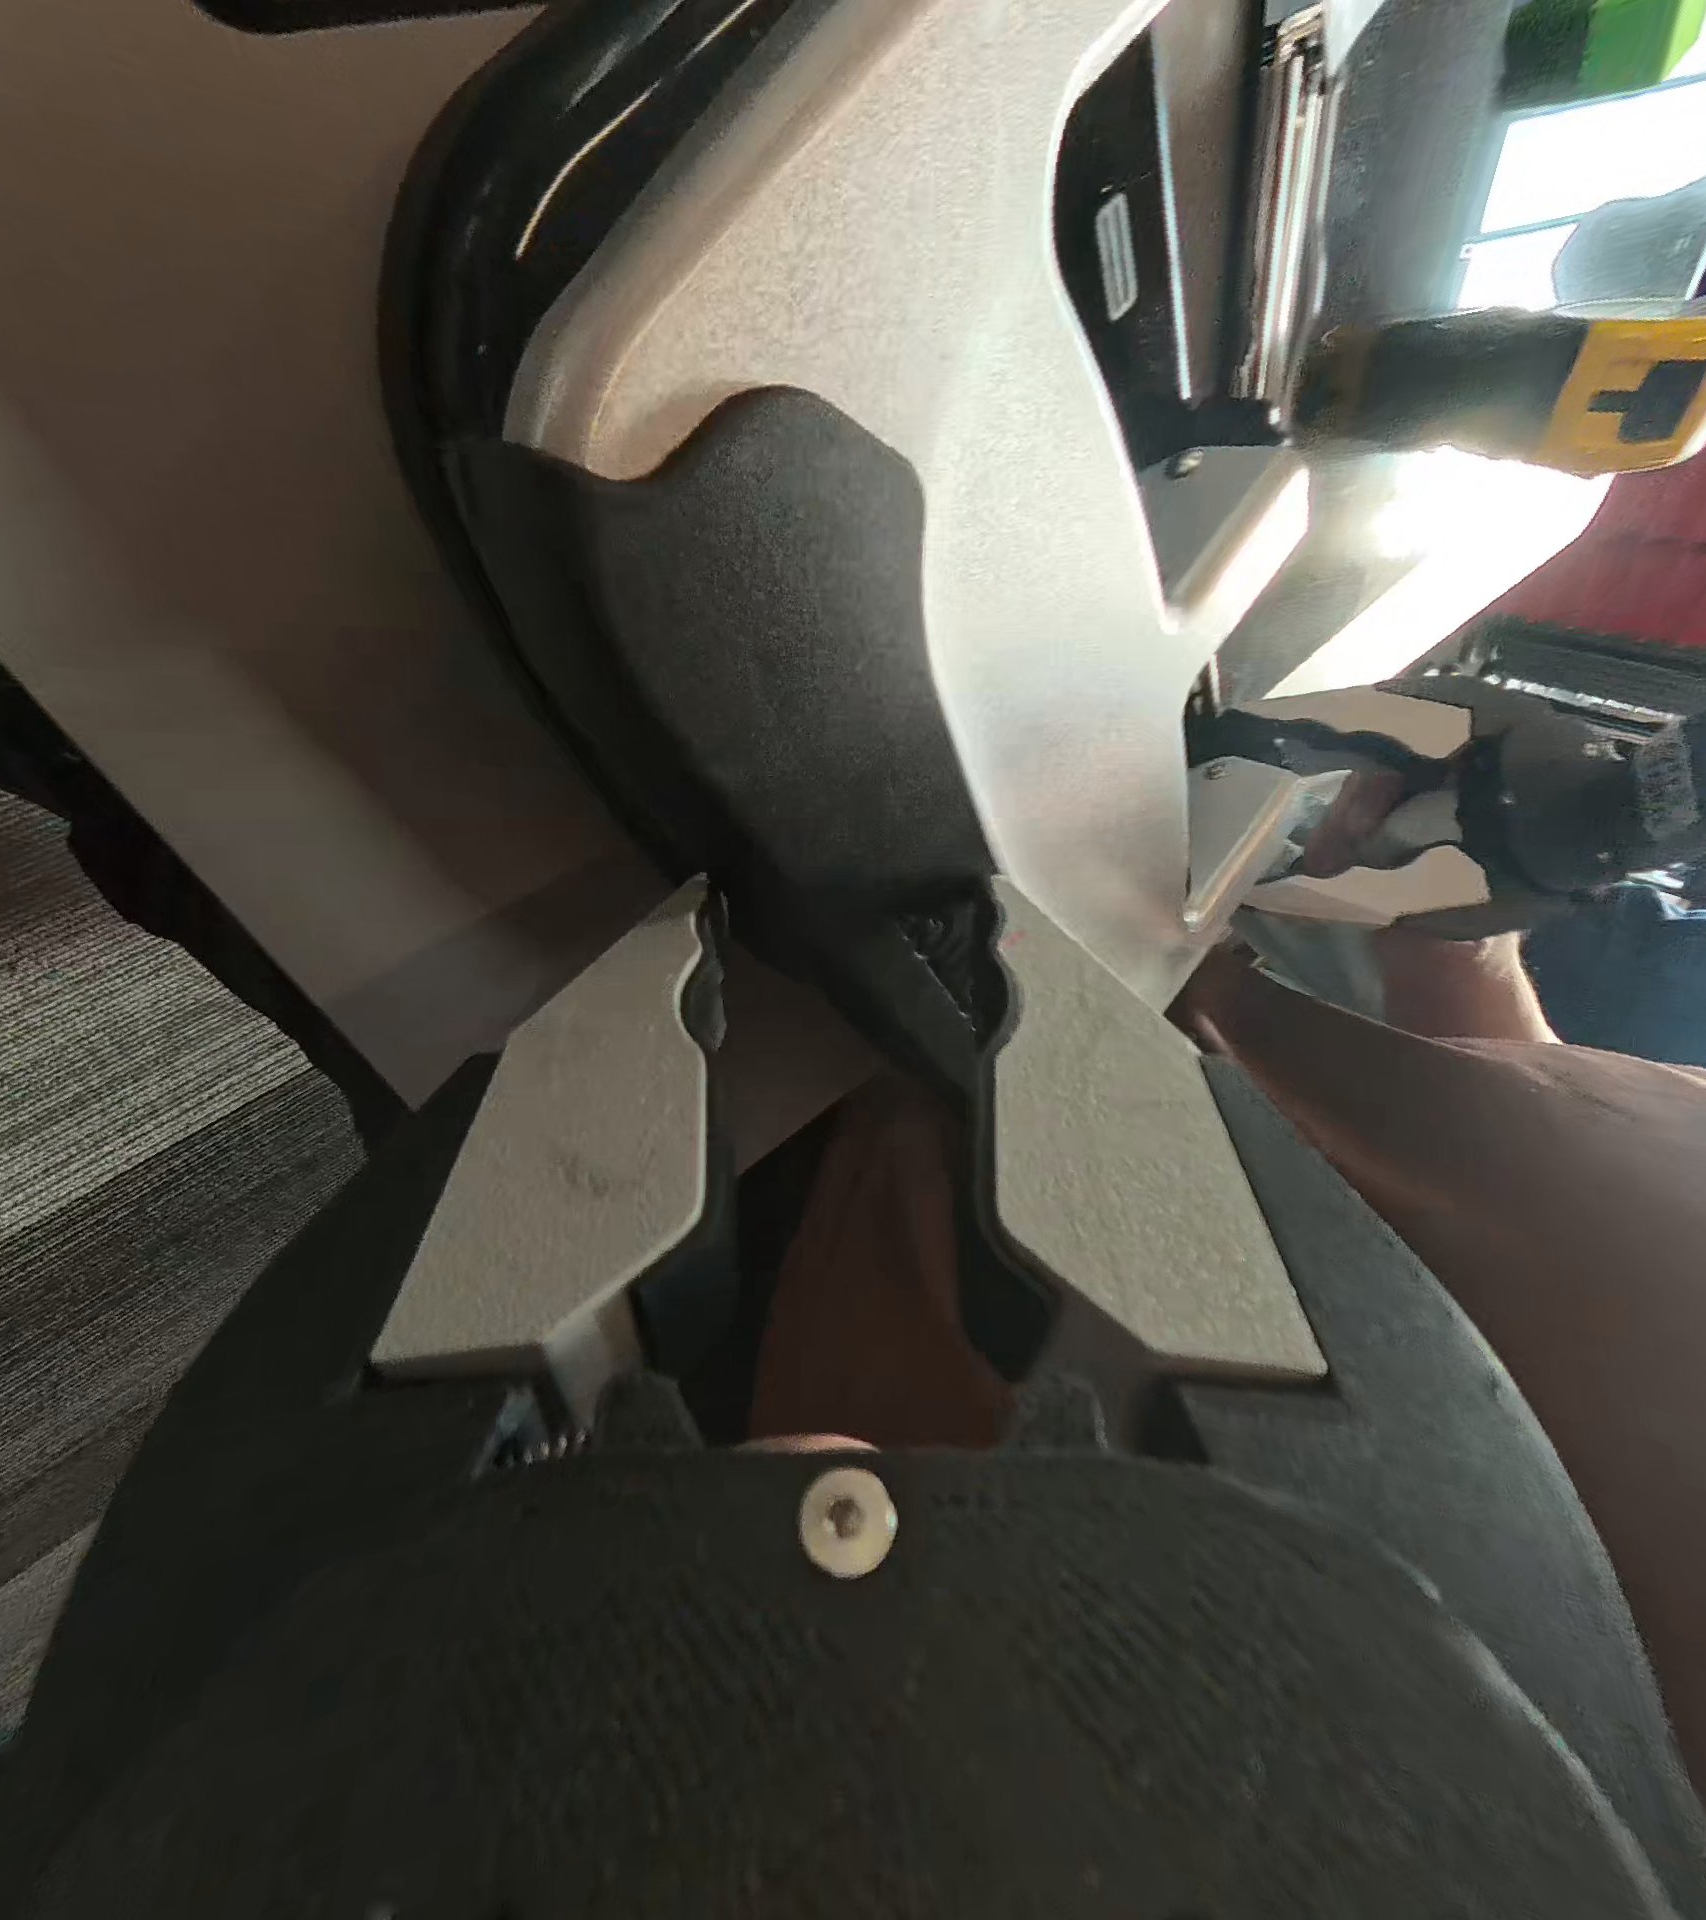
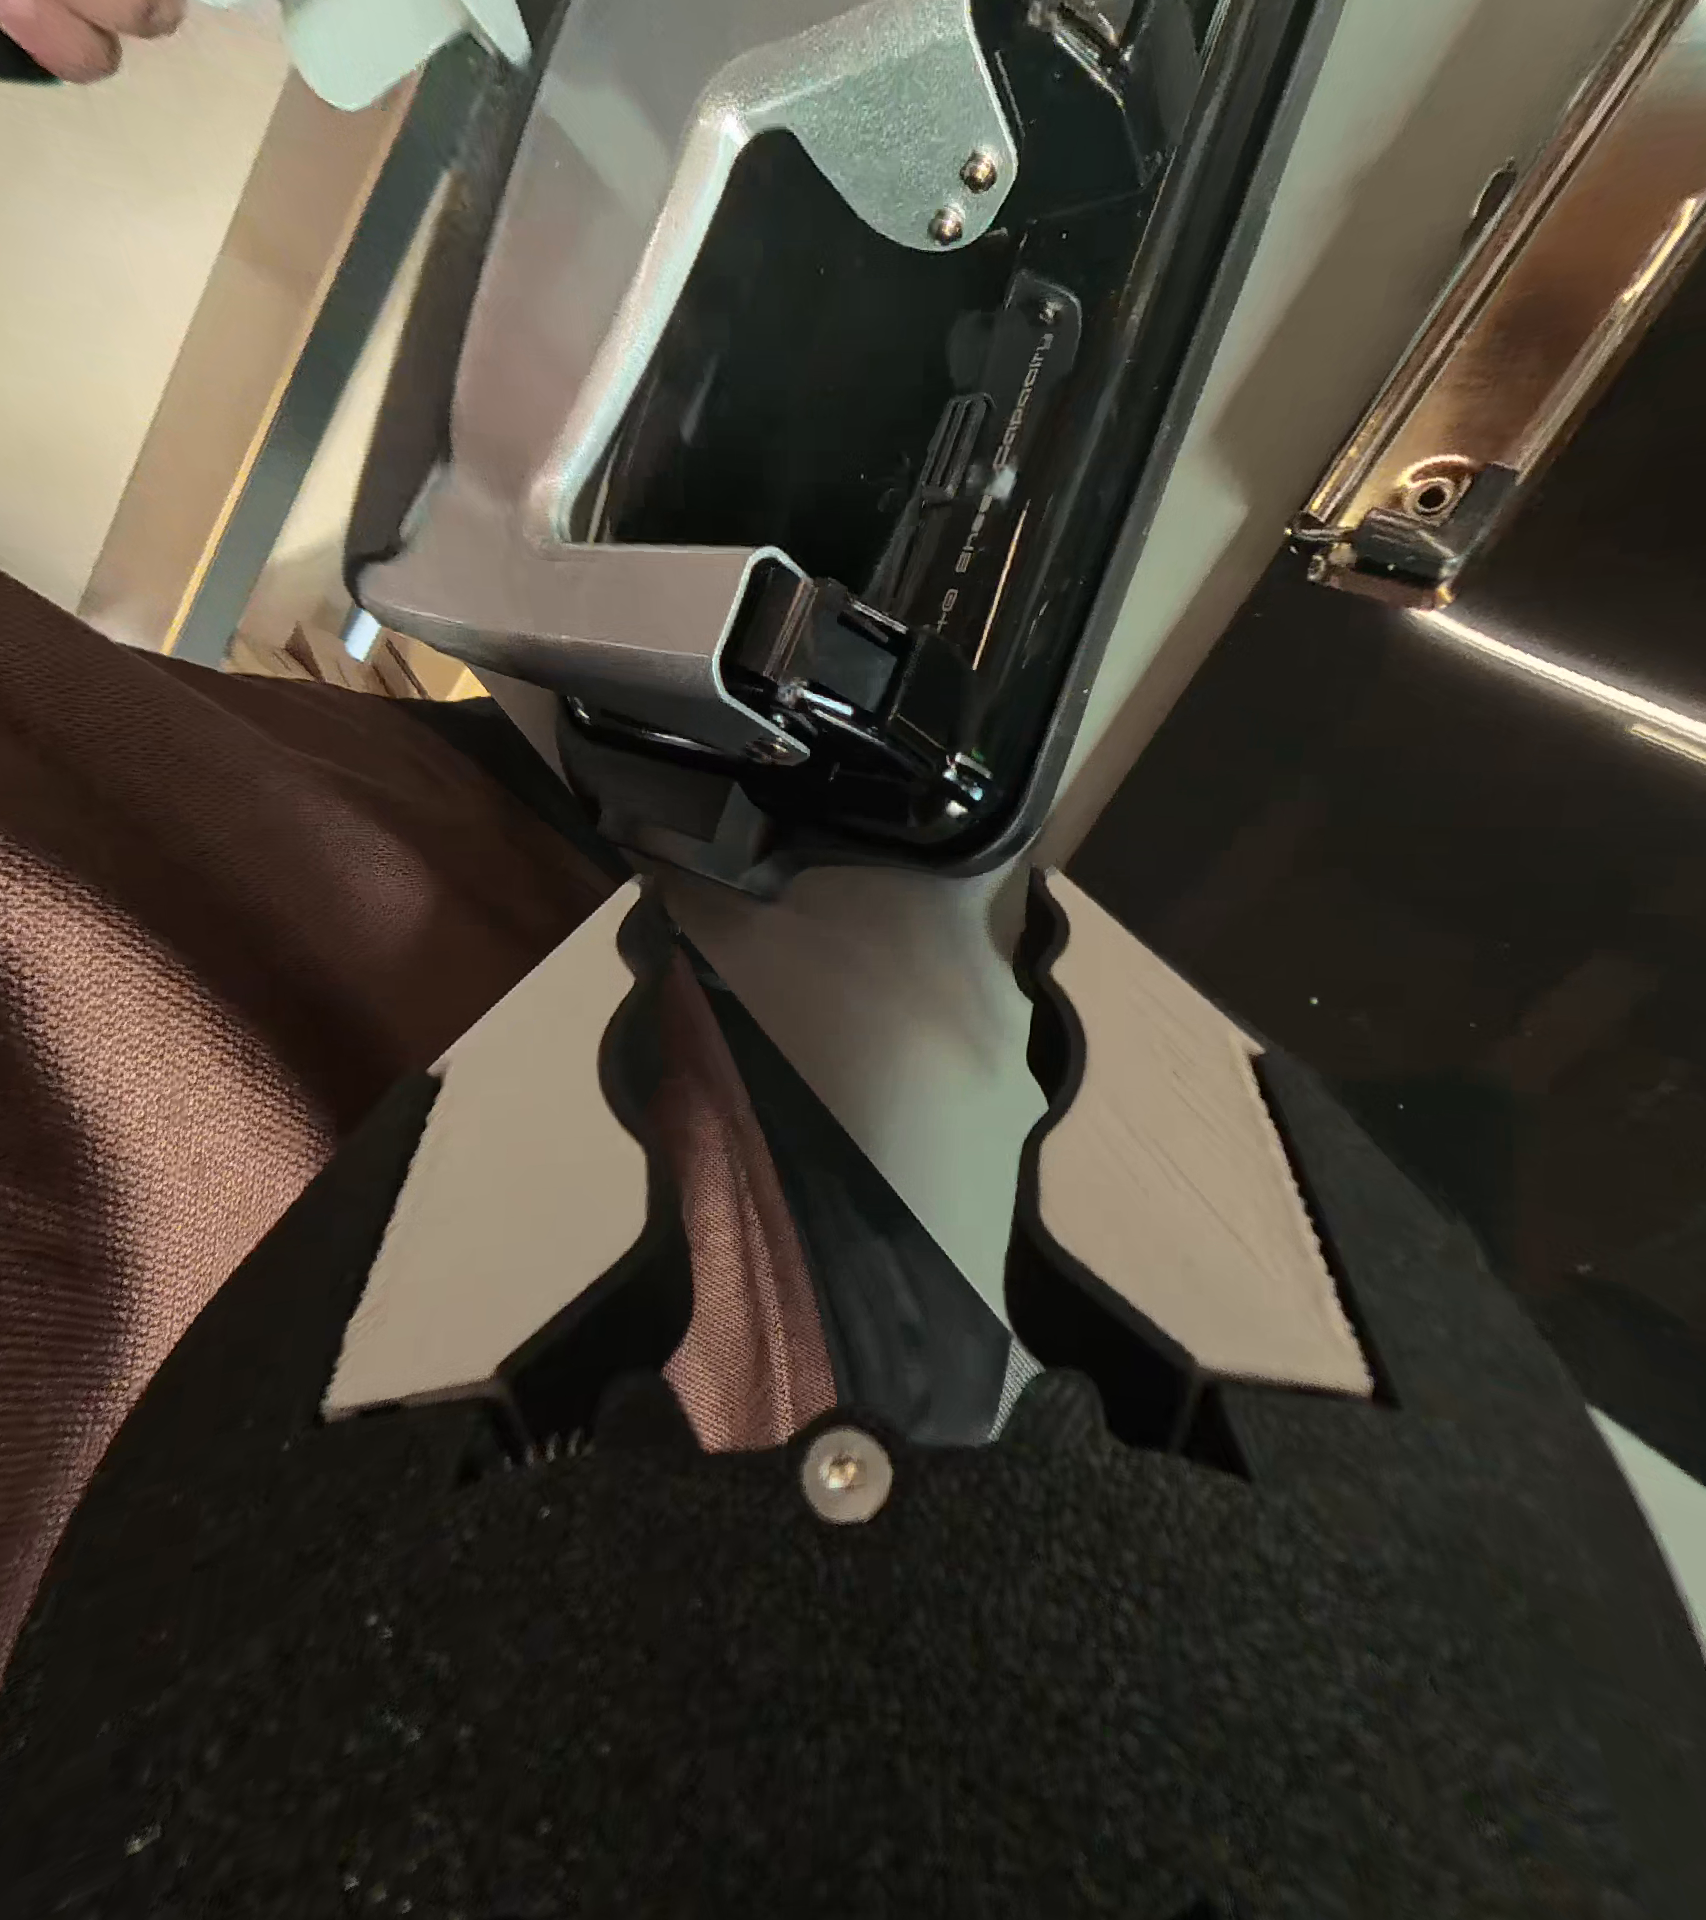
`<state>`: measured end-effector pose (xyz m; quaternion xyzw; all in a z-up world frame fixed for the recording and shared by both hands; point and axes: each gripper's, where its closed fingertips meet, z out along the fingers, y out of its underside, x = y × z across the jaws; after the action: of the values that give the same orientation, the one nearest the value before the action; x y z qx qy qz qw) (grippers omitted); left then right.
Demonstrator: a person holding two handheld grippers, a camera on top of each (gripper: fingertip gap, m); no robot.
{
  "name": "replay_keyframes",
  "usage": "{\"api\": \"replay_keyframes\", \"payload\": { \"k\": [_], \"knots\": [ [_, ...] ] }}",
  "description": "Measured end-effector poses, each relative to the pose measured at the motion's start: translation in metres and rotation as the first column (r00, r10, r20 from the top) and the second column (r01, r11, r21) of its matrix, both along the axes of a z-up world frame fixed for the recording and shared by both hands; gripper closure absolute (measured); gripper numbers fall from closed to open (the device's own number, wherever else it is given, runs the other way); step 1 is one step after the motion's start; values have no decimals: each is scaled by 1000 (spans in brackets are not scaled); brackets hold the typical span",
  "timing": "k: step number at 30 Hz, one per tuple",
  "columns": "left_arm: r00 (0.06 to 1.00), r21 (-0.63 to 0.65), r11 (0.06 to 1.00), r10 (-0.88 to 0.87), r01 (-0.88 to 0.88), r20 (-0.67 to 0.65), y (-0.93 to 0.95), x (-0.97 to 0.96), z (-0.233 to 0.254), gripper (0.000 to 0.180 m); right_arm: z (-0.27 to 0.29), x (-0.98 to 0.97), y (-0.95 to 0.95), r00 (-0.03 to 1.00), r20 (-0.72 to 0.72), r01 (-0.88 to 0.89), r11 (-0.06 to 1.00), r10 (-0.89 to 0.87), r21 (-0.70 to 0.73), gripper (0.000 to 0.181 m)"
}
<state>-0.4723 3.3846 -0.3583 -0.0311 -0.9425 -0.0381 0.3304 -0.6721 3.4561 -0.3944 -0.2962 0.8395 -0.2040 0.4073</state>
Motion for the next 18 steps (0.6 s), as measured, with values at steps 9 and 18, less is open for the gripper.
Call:
{"api": "replay_keyframes", "payload": {
  "k": [9,18],
  "knots": [
    [1000,19,1000,10,-9,-28,4,3,-14,136,-3,-8,4,999,8,47,999,-48,27,121],
    [995,48,998,54,-50,-80,4,-3,3,139,-8,-15,21,987,-14,162,987,-162,24,121]
  ]
}}
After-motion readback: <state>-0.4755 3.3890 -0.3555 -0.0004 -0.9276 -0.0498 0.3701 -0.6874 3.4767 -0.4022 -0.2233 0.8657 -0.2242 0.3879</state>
